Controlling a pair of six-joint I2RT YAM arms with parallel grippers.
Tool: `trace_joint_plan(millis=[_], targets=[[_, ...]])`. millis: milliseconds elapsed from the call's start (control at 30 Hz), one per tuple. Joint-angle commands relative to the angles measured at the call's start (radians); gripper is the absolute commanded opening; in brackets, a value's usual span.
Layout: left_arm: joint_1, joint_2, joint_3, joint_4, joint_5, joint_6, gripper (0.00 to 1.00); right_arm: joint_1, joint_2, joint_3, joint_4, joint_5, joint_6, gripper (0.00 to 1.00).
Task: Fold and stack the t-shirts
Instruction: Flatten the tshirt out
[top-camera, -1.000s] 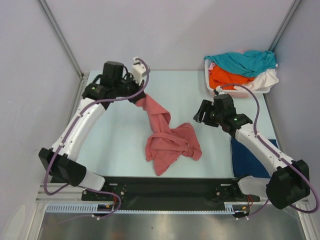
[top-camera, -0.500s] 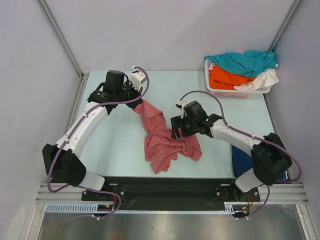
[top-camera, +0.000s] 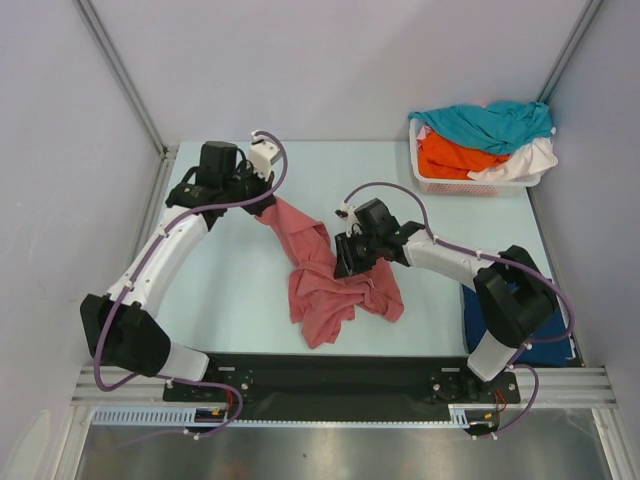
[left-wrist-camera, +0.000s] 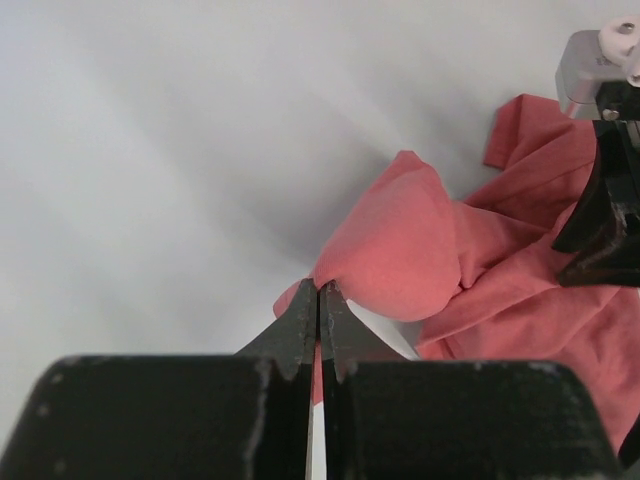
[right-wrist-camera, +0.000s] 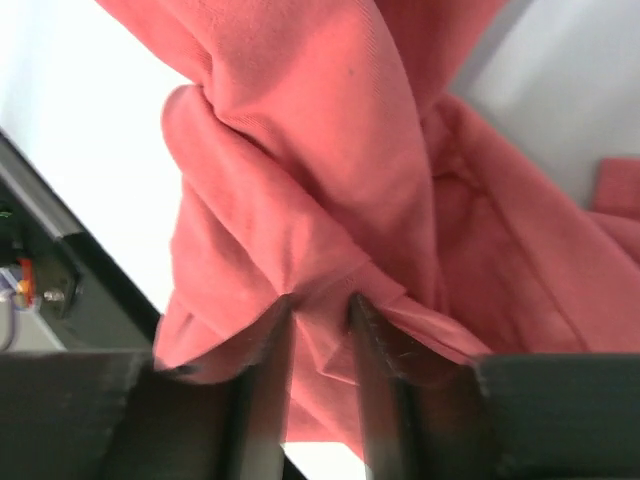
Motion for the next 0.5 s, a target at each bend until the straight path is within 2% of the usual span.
trace_joint_plan(millis=[0,67,367,467], targets=[[0.029,-0.049,-0.003,0.048,-0.001,-0.015,0.0,-0.004,-0.011,0.045,-0.001,-0.075,0.008,0.43],[0.035,-0.052,-0.008,0.049,-0.001,-0.015,0.0,-0.005,-0.019,0.036,-0.009,-0.055,0.005,0.47],[0.038,-0.049,-0.005,0.049,0.01,-0.021,0.0,0.018,0.044,0.013,0.028,-0.039,0.035,0.39],[0.047,-0.051,-0.008,0.051,0.01,-0.021,0.0,0.018,0.051,0.014,0.028,-0.036,0.035,0.19]])
